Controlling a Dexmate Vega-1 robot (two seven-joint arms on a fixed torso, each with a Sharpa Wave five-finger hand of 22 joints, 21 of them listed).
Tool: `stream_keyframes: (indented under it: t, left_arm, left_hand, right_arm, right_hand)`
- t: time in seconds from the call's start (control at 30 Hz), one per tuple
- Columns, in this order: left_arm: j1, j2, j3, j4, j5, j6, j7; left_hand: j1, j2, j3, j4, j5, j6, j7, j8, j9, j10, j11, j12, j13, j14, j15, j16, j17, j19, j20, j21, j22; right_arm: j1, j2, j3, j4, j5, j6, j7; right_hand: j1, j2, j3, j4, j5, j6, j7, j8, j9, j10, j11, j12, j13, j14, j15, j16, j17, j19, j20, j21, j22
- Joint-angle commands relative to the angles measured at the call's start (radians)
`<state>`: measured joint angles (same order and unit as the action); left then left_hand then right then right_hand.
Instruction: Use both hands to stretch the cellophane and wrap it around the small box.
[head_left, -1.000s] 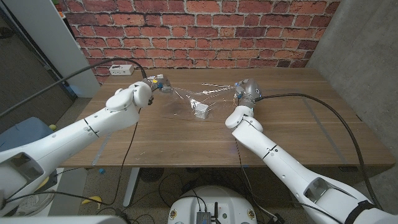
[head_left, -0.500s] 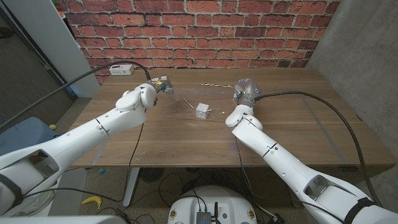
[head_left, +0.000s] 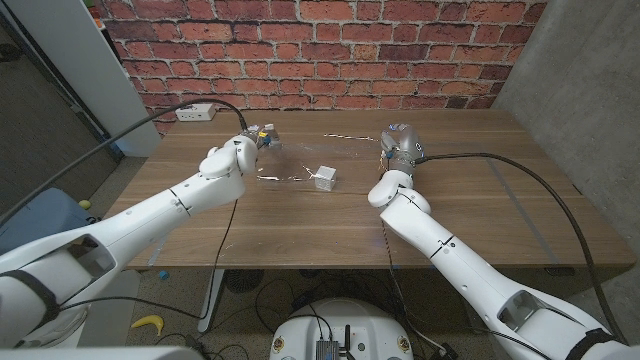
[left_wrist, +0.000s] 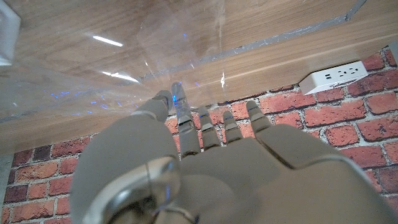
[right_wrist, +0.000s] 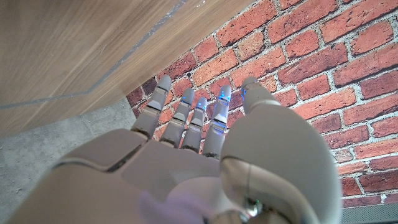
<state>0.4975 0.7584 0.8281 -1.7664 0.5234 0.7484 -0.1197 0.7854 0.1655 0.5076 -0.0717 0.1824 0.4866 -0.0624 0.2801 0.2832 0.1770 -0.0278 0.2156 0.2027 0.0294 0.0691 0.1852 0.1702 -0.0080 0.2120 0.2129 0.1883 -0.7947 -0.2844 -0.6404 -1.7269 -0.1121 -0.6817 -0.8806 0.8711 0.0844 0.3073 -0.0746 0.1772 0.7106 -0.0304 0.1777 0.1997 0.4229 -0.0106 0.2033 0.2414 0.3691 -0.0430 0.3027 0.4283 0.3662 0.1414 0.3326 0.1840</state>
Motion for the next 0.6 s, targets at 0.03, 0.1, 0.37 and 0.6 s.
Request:
stream_keyframes:
  t: [0.03, 0.1, 0.37, 0.6]
  left_arm:
    - [-0.014, -0.04, 0.017, 0.048, 0.024, 0.026, 0.064]
    - [0.0, -0.058, 0.011, 0.055, 0.038, 0.047, 0.119]
    - [0.093, -0.13, -0.061, 0.058, 0.045, 0.065, 0.403]
    - [0.161, -0.06, -0.122, -0.036, -0.061, -0.078, 0.395]
  left_hand:
    - [-0.056, -0.014, -0.038, 0.003, 0.002, -0.218, -0.02, -0.105, -0.034, -0.065, 0.01, -0.012, 0.005, -0.026, 0.004, -0.003, 0.007, -0.018, 0.004, -0.003, 0.005]
    - [-0.064, -0.009, -0.044, -0.003, 0.003, -0.303, -0.018, -0.113, -0.047, -0.087, 0.007, -0.013, 0.006, -0.027, 0.004, -0.002, 0.005, -0.022, 0.003, -0.003, 0.005]
    - [-0.074, 0.013, -0.03, 0.0, 0.006, -0.346, -0.03, -0.09, -0.07, -0.067, 0.007, 0.006, 0.006, 0.032, -0.026, 0.016, 0.009, 0.057, -0.006, 0.031, 0.008]
    - [-0.099, 0.016, 0.003, 0.019, 0.007, -0.203, -0.057, -0.048, -0.082, 0.06, -0.013, 0.049, 0.005, 0.156, -0.081, 0.037, 0.011, 0.154, -0.037, 0.067, 0.011]
  right_arm:
    - [-0.006, -0.009, 0.005, -0.002, 0.002, 0.026, 0.001]
    - [-0.005, -0.003, 0.008, 0.004, 0.005, 0.029, -0.002]
    - [0.003, -0.007, 0.006, 0.018, 0.009, 0.041, 0.01]
    - [0.002, -0.03, -0.017, 0.006, -0.012, 0.038, 0.024]
  right_hand:
    - [-0.003, 0.005, 0.0, -0.004, 0.0, -0.006, -0.001, 0.006, 0.003, -0.006, -0.001, 0.001, 0.003, -0.001, -0.004, -0.004, 0.003, 0.001, 0.006, -0.001, 0.003]
    - [-0.002, 0.005, 0.0, -0.005, 0.0, -0.005, -0.001, 0.007, 0.003, -0.008, -0.001, 0.001, 0.003, -0.001, -0.004, -0.003, 0.004, 0.001, 0.006, -0.001, 0.003]
    - [-0.002, 0.007, 0.0, -0.009, 0.0, -0.002, -0.001, 0.011, 0.003, -0.006, 0.0, 0.004, 0.003, -0.003, -0.003, -0.002, 0.006, 0.002, 0.006, -0.002, 0.003]
    - [0.033, 0.023, 0.022, -0.04, 0.006, 0.013, 0.004, 0.019, 0.003, 0.018, -0.003, 0.016, 0.003, 0.002, -0.009, -0.003, 0.004, 0.036, -0.012, 0.009, 0.003]
